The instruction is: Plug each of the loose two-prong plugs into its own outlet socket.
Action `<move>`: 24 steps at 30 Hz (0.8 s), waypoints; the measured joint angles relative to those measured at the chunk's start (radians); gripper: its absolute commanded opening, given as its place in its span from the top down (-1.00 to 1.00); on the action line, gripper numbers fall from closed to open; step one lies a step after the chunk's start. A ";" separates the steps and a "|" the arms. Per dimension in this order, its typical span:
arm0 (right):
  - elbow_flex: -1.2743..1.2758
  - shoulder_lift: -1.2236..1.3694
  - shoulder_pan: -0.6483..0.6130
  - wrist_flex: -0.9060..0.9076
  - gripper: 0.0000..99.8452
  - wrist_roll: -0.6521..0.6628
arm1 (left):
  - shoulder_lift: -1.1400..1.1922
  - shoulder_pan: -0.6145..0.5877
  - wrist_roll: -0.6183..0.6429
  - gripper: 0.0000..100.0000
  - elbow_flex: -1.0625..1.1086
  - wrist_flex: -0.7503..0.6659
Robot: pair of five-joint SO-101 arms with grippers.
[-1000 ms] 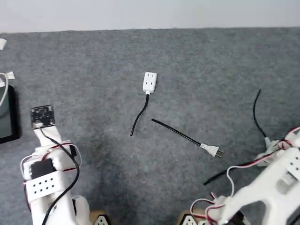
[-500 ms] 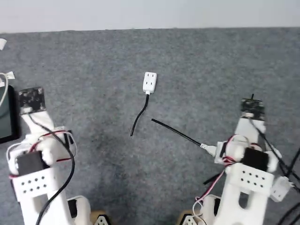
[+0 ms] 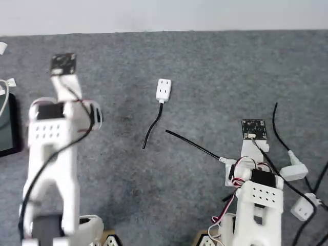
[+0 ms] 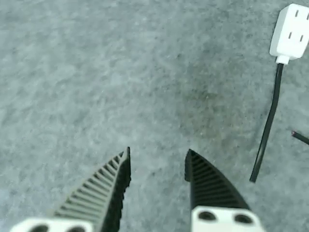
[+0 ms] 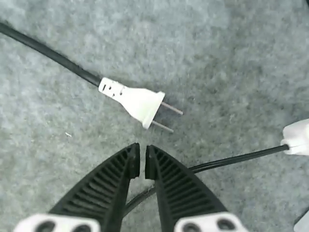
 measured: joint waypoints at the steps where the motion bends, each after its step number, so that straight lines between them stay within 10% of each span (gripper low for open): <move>1: 0.000 0.000 0.000 0.000 0.96 0.000 | 0.068 0.014 0.000 0.78 -0.044 0.000; 17: 0.023 0.000 -0.028 -0.018 0.96 0.048 | 0.519 0.334 0.003 0.78 -0.328 -0.152; 24: 0.023 0.000 -0.028 -0.018 0.96 0.048 | 0.654 0.410 0.216 0.73 -0.341 -0.393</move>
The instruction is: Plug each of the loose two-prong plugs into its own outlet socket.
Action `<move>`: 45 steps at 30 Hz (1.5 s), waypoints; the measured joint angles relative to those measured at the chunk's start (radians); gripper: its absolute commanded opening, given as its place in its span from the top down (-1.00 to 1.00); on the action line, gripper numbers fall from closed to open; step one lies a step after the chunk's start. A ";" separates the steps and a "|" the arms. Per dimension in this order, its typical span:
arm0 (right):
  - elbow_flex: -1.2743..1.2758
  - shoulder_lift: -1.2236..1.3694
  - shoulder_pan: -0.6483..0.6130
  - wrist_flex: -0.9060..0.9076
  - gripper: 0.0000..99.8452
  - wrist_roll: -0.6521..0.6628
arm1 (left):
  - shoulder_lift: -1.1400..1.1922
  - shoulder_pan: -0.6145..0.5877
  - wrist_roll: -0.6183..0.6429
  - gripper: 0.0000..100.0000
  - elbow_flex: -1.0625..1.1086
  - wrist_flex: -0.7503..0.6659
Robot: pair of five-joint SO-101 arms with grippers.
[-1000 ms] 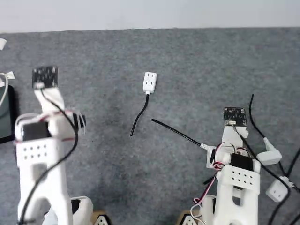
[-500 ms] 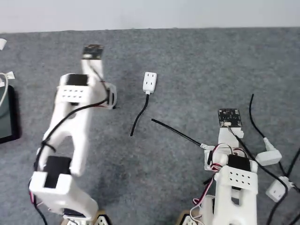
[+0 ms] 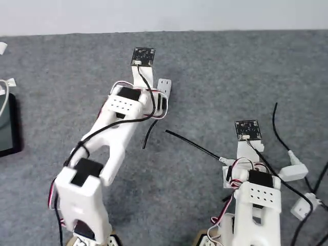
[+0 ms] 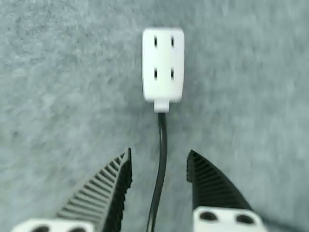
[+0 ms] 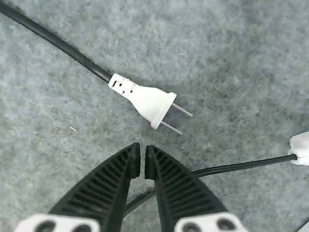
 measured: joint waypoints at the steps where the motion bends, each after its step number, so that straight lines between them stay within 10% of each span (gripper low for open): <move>1: 0.000 0.000 0.000 0.000 0.96 0.005 | 0.028 0.000 0.021 0.72 -0.011 -0.032; 15: 0.000 0.000 0.000 0.000 0.96 0.043 | 0.494 -0.009 0.043 0.73 -0.440 -0.095; 32: 0.000 0.000 0.000 0.000 0.96 0.043 | 0.796 -0.008 0.048 0.98 -0.994 0.166; 45: 0.000 0.000 0.000 0.000 0.96 0.043 | 0.844 -0.008 0.126 0.98 -1.399 0.717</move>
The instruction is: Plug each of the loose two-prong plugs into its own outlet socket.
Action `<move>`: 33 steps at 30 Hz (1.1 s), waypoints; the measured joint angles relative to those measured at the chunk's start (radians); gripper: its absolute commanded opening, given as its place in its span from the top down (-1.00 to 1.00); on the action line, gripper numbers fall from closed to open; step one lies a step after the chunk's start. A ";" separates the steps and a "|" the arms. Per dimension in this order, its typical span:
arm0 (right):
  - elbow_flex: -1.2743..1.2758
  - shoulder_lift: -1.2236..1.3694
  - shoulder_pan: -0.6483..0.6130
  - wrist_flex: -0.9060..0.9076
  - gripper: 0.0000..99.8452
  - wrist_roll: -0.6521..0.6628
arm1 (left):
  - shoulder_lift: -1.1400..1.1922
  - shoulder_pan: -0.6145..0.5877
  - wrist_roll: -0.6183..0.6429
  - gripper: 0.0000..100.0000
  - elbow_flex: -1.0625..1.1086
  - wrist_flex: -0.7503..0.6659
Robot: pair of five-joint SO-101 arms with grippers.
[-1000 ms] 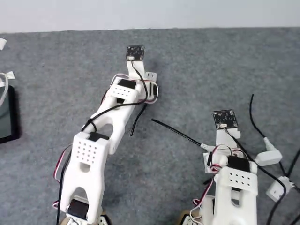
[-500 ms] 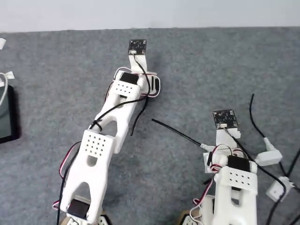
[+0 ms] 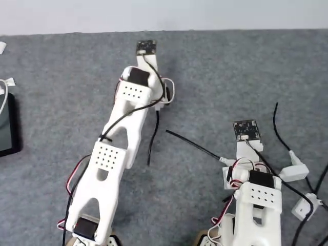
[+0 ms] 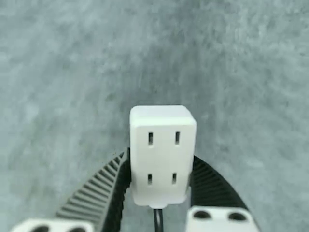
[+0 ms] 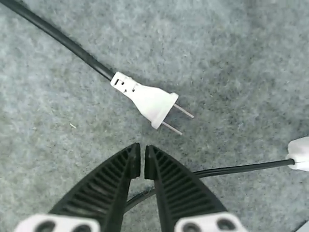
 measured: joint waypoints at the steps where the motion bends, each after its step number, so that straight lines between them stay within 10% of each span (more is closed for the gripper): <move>1: 0.000 0.000 0.000 0.000 0.96 0.000 | 0.000 0.000 0.014 0.98 -0.034 0.046; 16: 0.000 0.000 0.000 0.000 0.96 0.000 | -0.123 0.005 0.046 0.98 0.180 0.100; 25: 0.000 0.000 0.000 0.000 0.96 0.000 | -0.503 0.002 0.034 0.98 0.790 0.075; 33: 0.000 0.000 0.000 0.000 0.96 0.000 | -0.741 -0.015 0.031 0.98 1.418 -0.270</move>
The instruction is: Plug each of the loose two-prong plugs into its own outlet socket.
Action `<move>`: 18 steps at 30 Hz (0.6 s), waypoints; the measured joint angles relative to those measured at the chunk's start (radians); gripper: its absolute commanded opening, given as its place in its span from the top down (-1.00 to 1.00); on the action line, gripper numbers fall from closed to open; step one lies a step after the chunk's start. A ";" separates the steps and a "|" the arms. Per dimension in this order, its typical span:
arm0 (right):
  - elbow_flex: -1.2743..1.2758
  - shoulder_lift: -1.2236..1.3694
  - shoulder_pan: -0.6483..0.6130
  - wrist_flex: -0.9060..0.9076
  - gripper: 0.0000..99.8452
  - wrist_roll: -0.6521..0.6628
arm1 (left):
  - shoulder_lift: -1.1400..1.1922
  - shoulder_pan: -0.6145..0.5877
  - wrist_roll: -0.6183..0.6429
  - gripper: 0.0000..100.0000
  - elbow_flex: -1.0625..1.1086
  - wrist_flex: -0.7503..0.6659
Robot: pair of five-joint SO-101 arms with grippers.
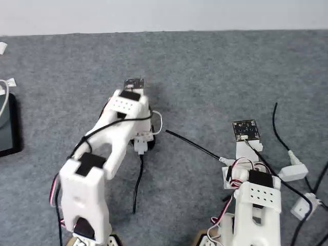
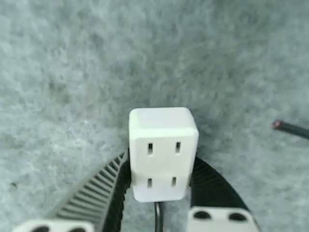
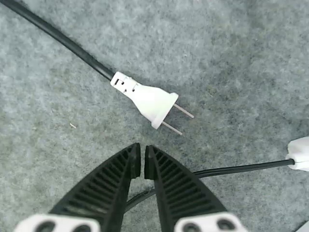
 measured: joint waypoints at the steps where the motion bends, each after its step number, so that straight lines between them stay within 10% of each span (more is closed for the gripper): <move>1: 0.000 0.000 0.000 0.000 0.96 0.000 | -0.041 -0.002 0.002 0.98 0.063 -0.043; 10: 0.000 0.000 0.000 0.000 0.96 0.000 | -0.526 0.057 -0.028 0.97 0.715 -0.450; 18: 0.000 0.000 0.000 0.000 0.96 0.000 | -0.861 0.100 -0.028 0.69 1.040 -0.539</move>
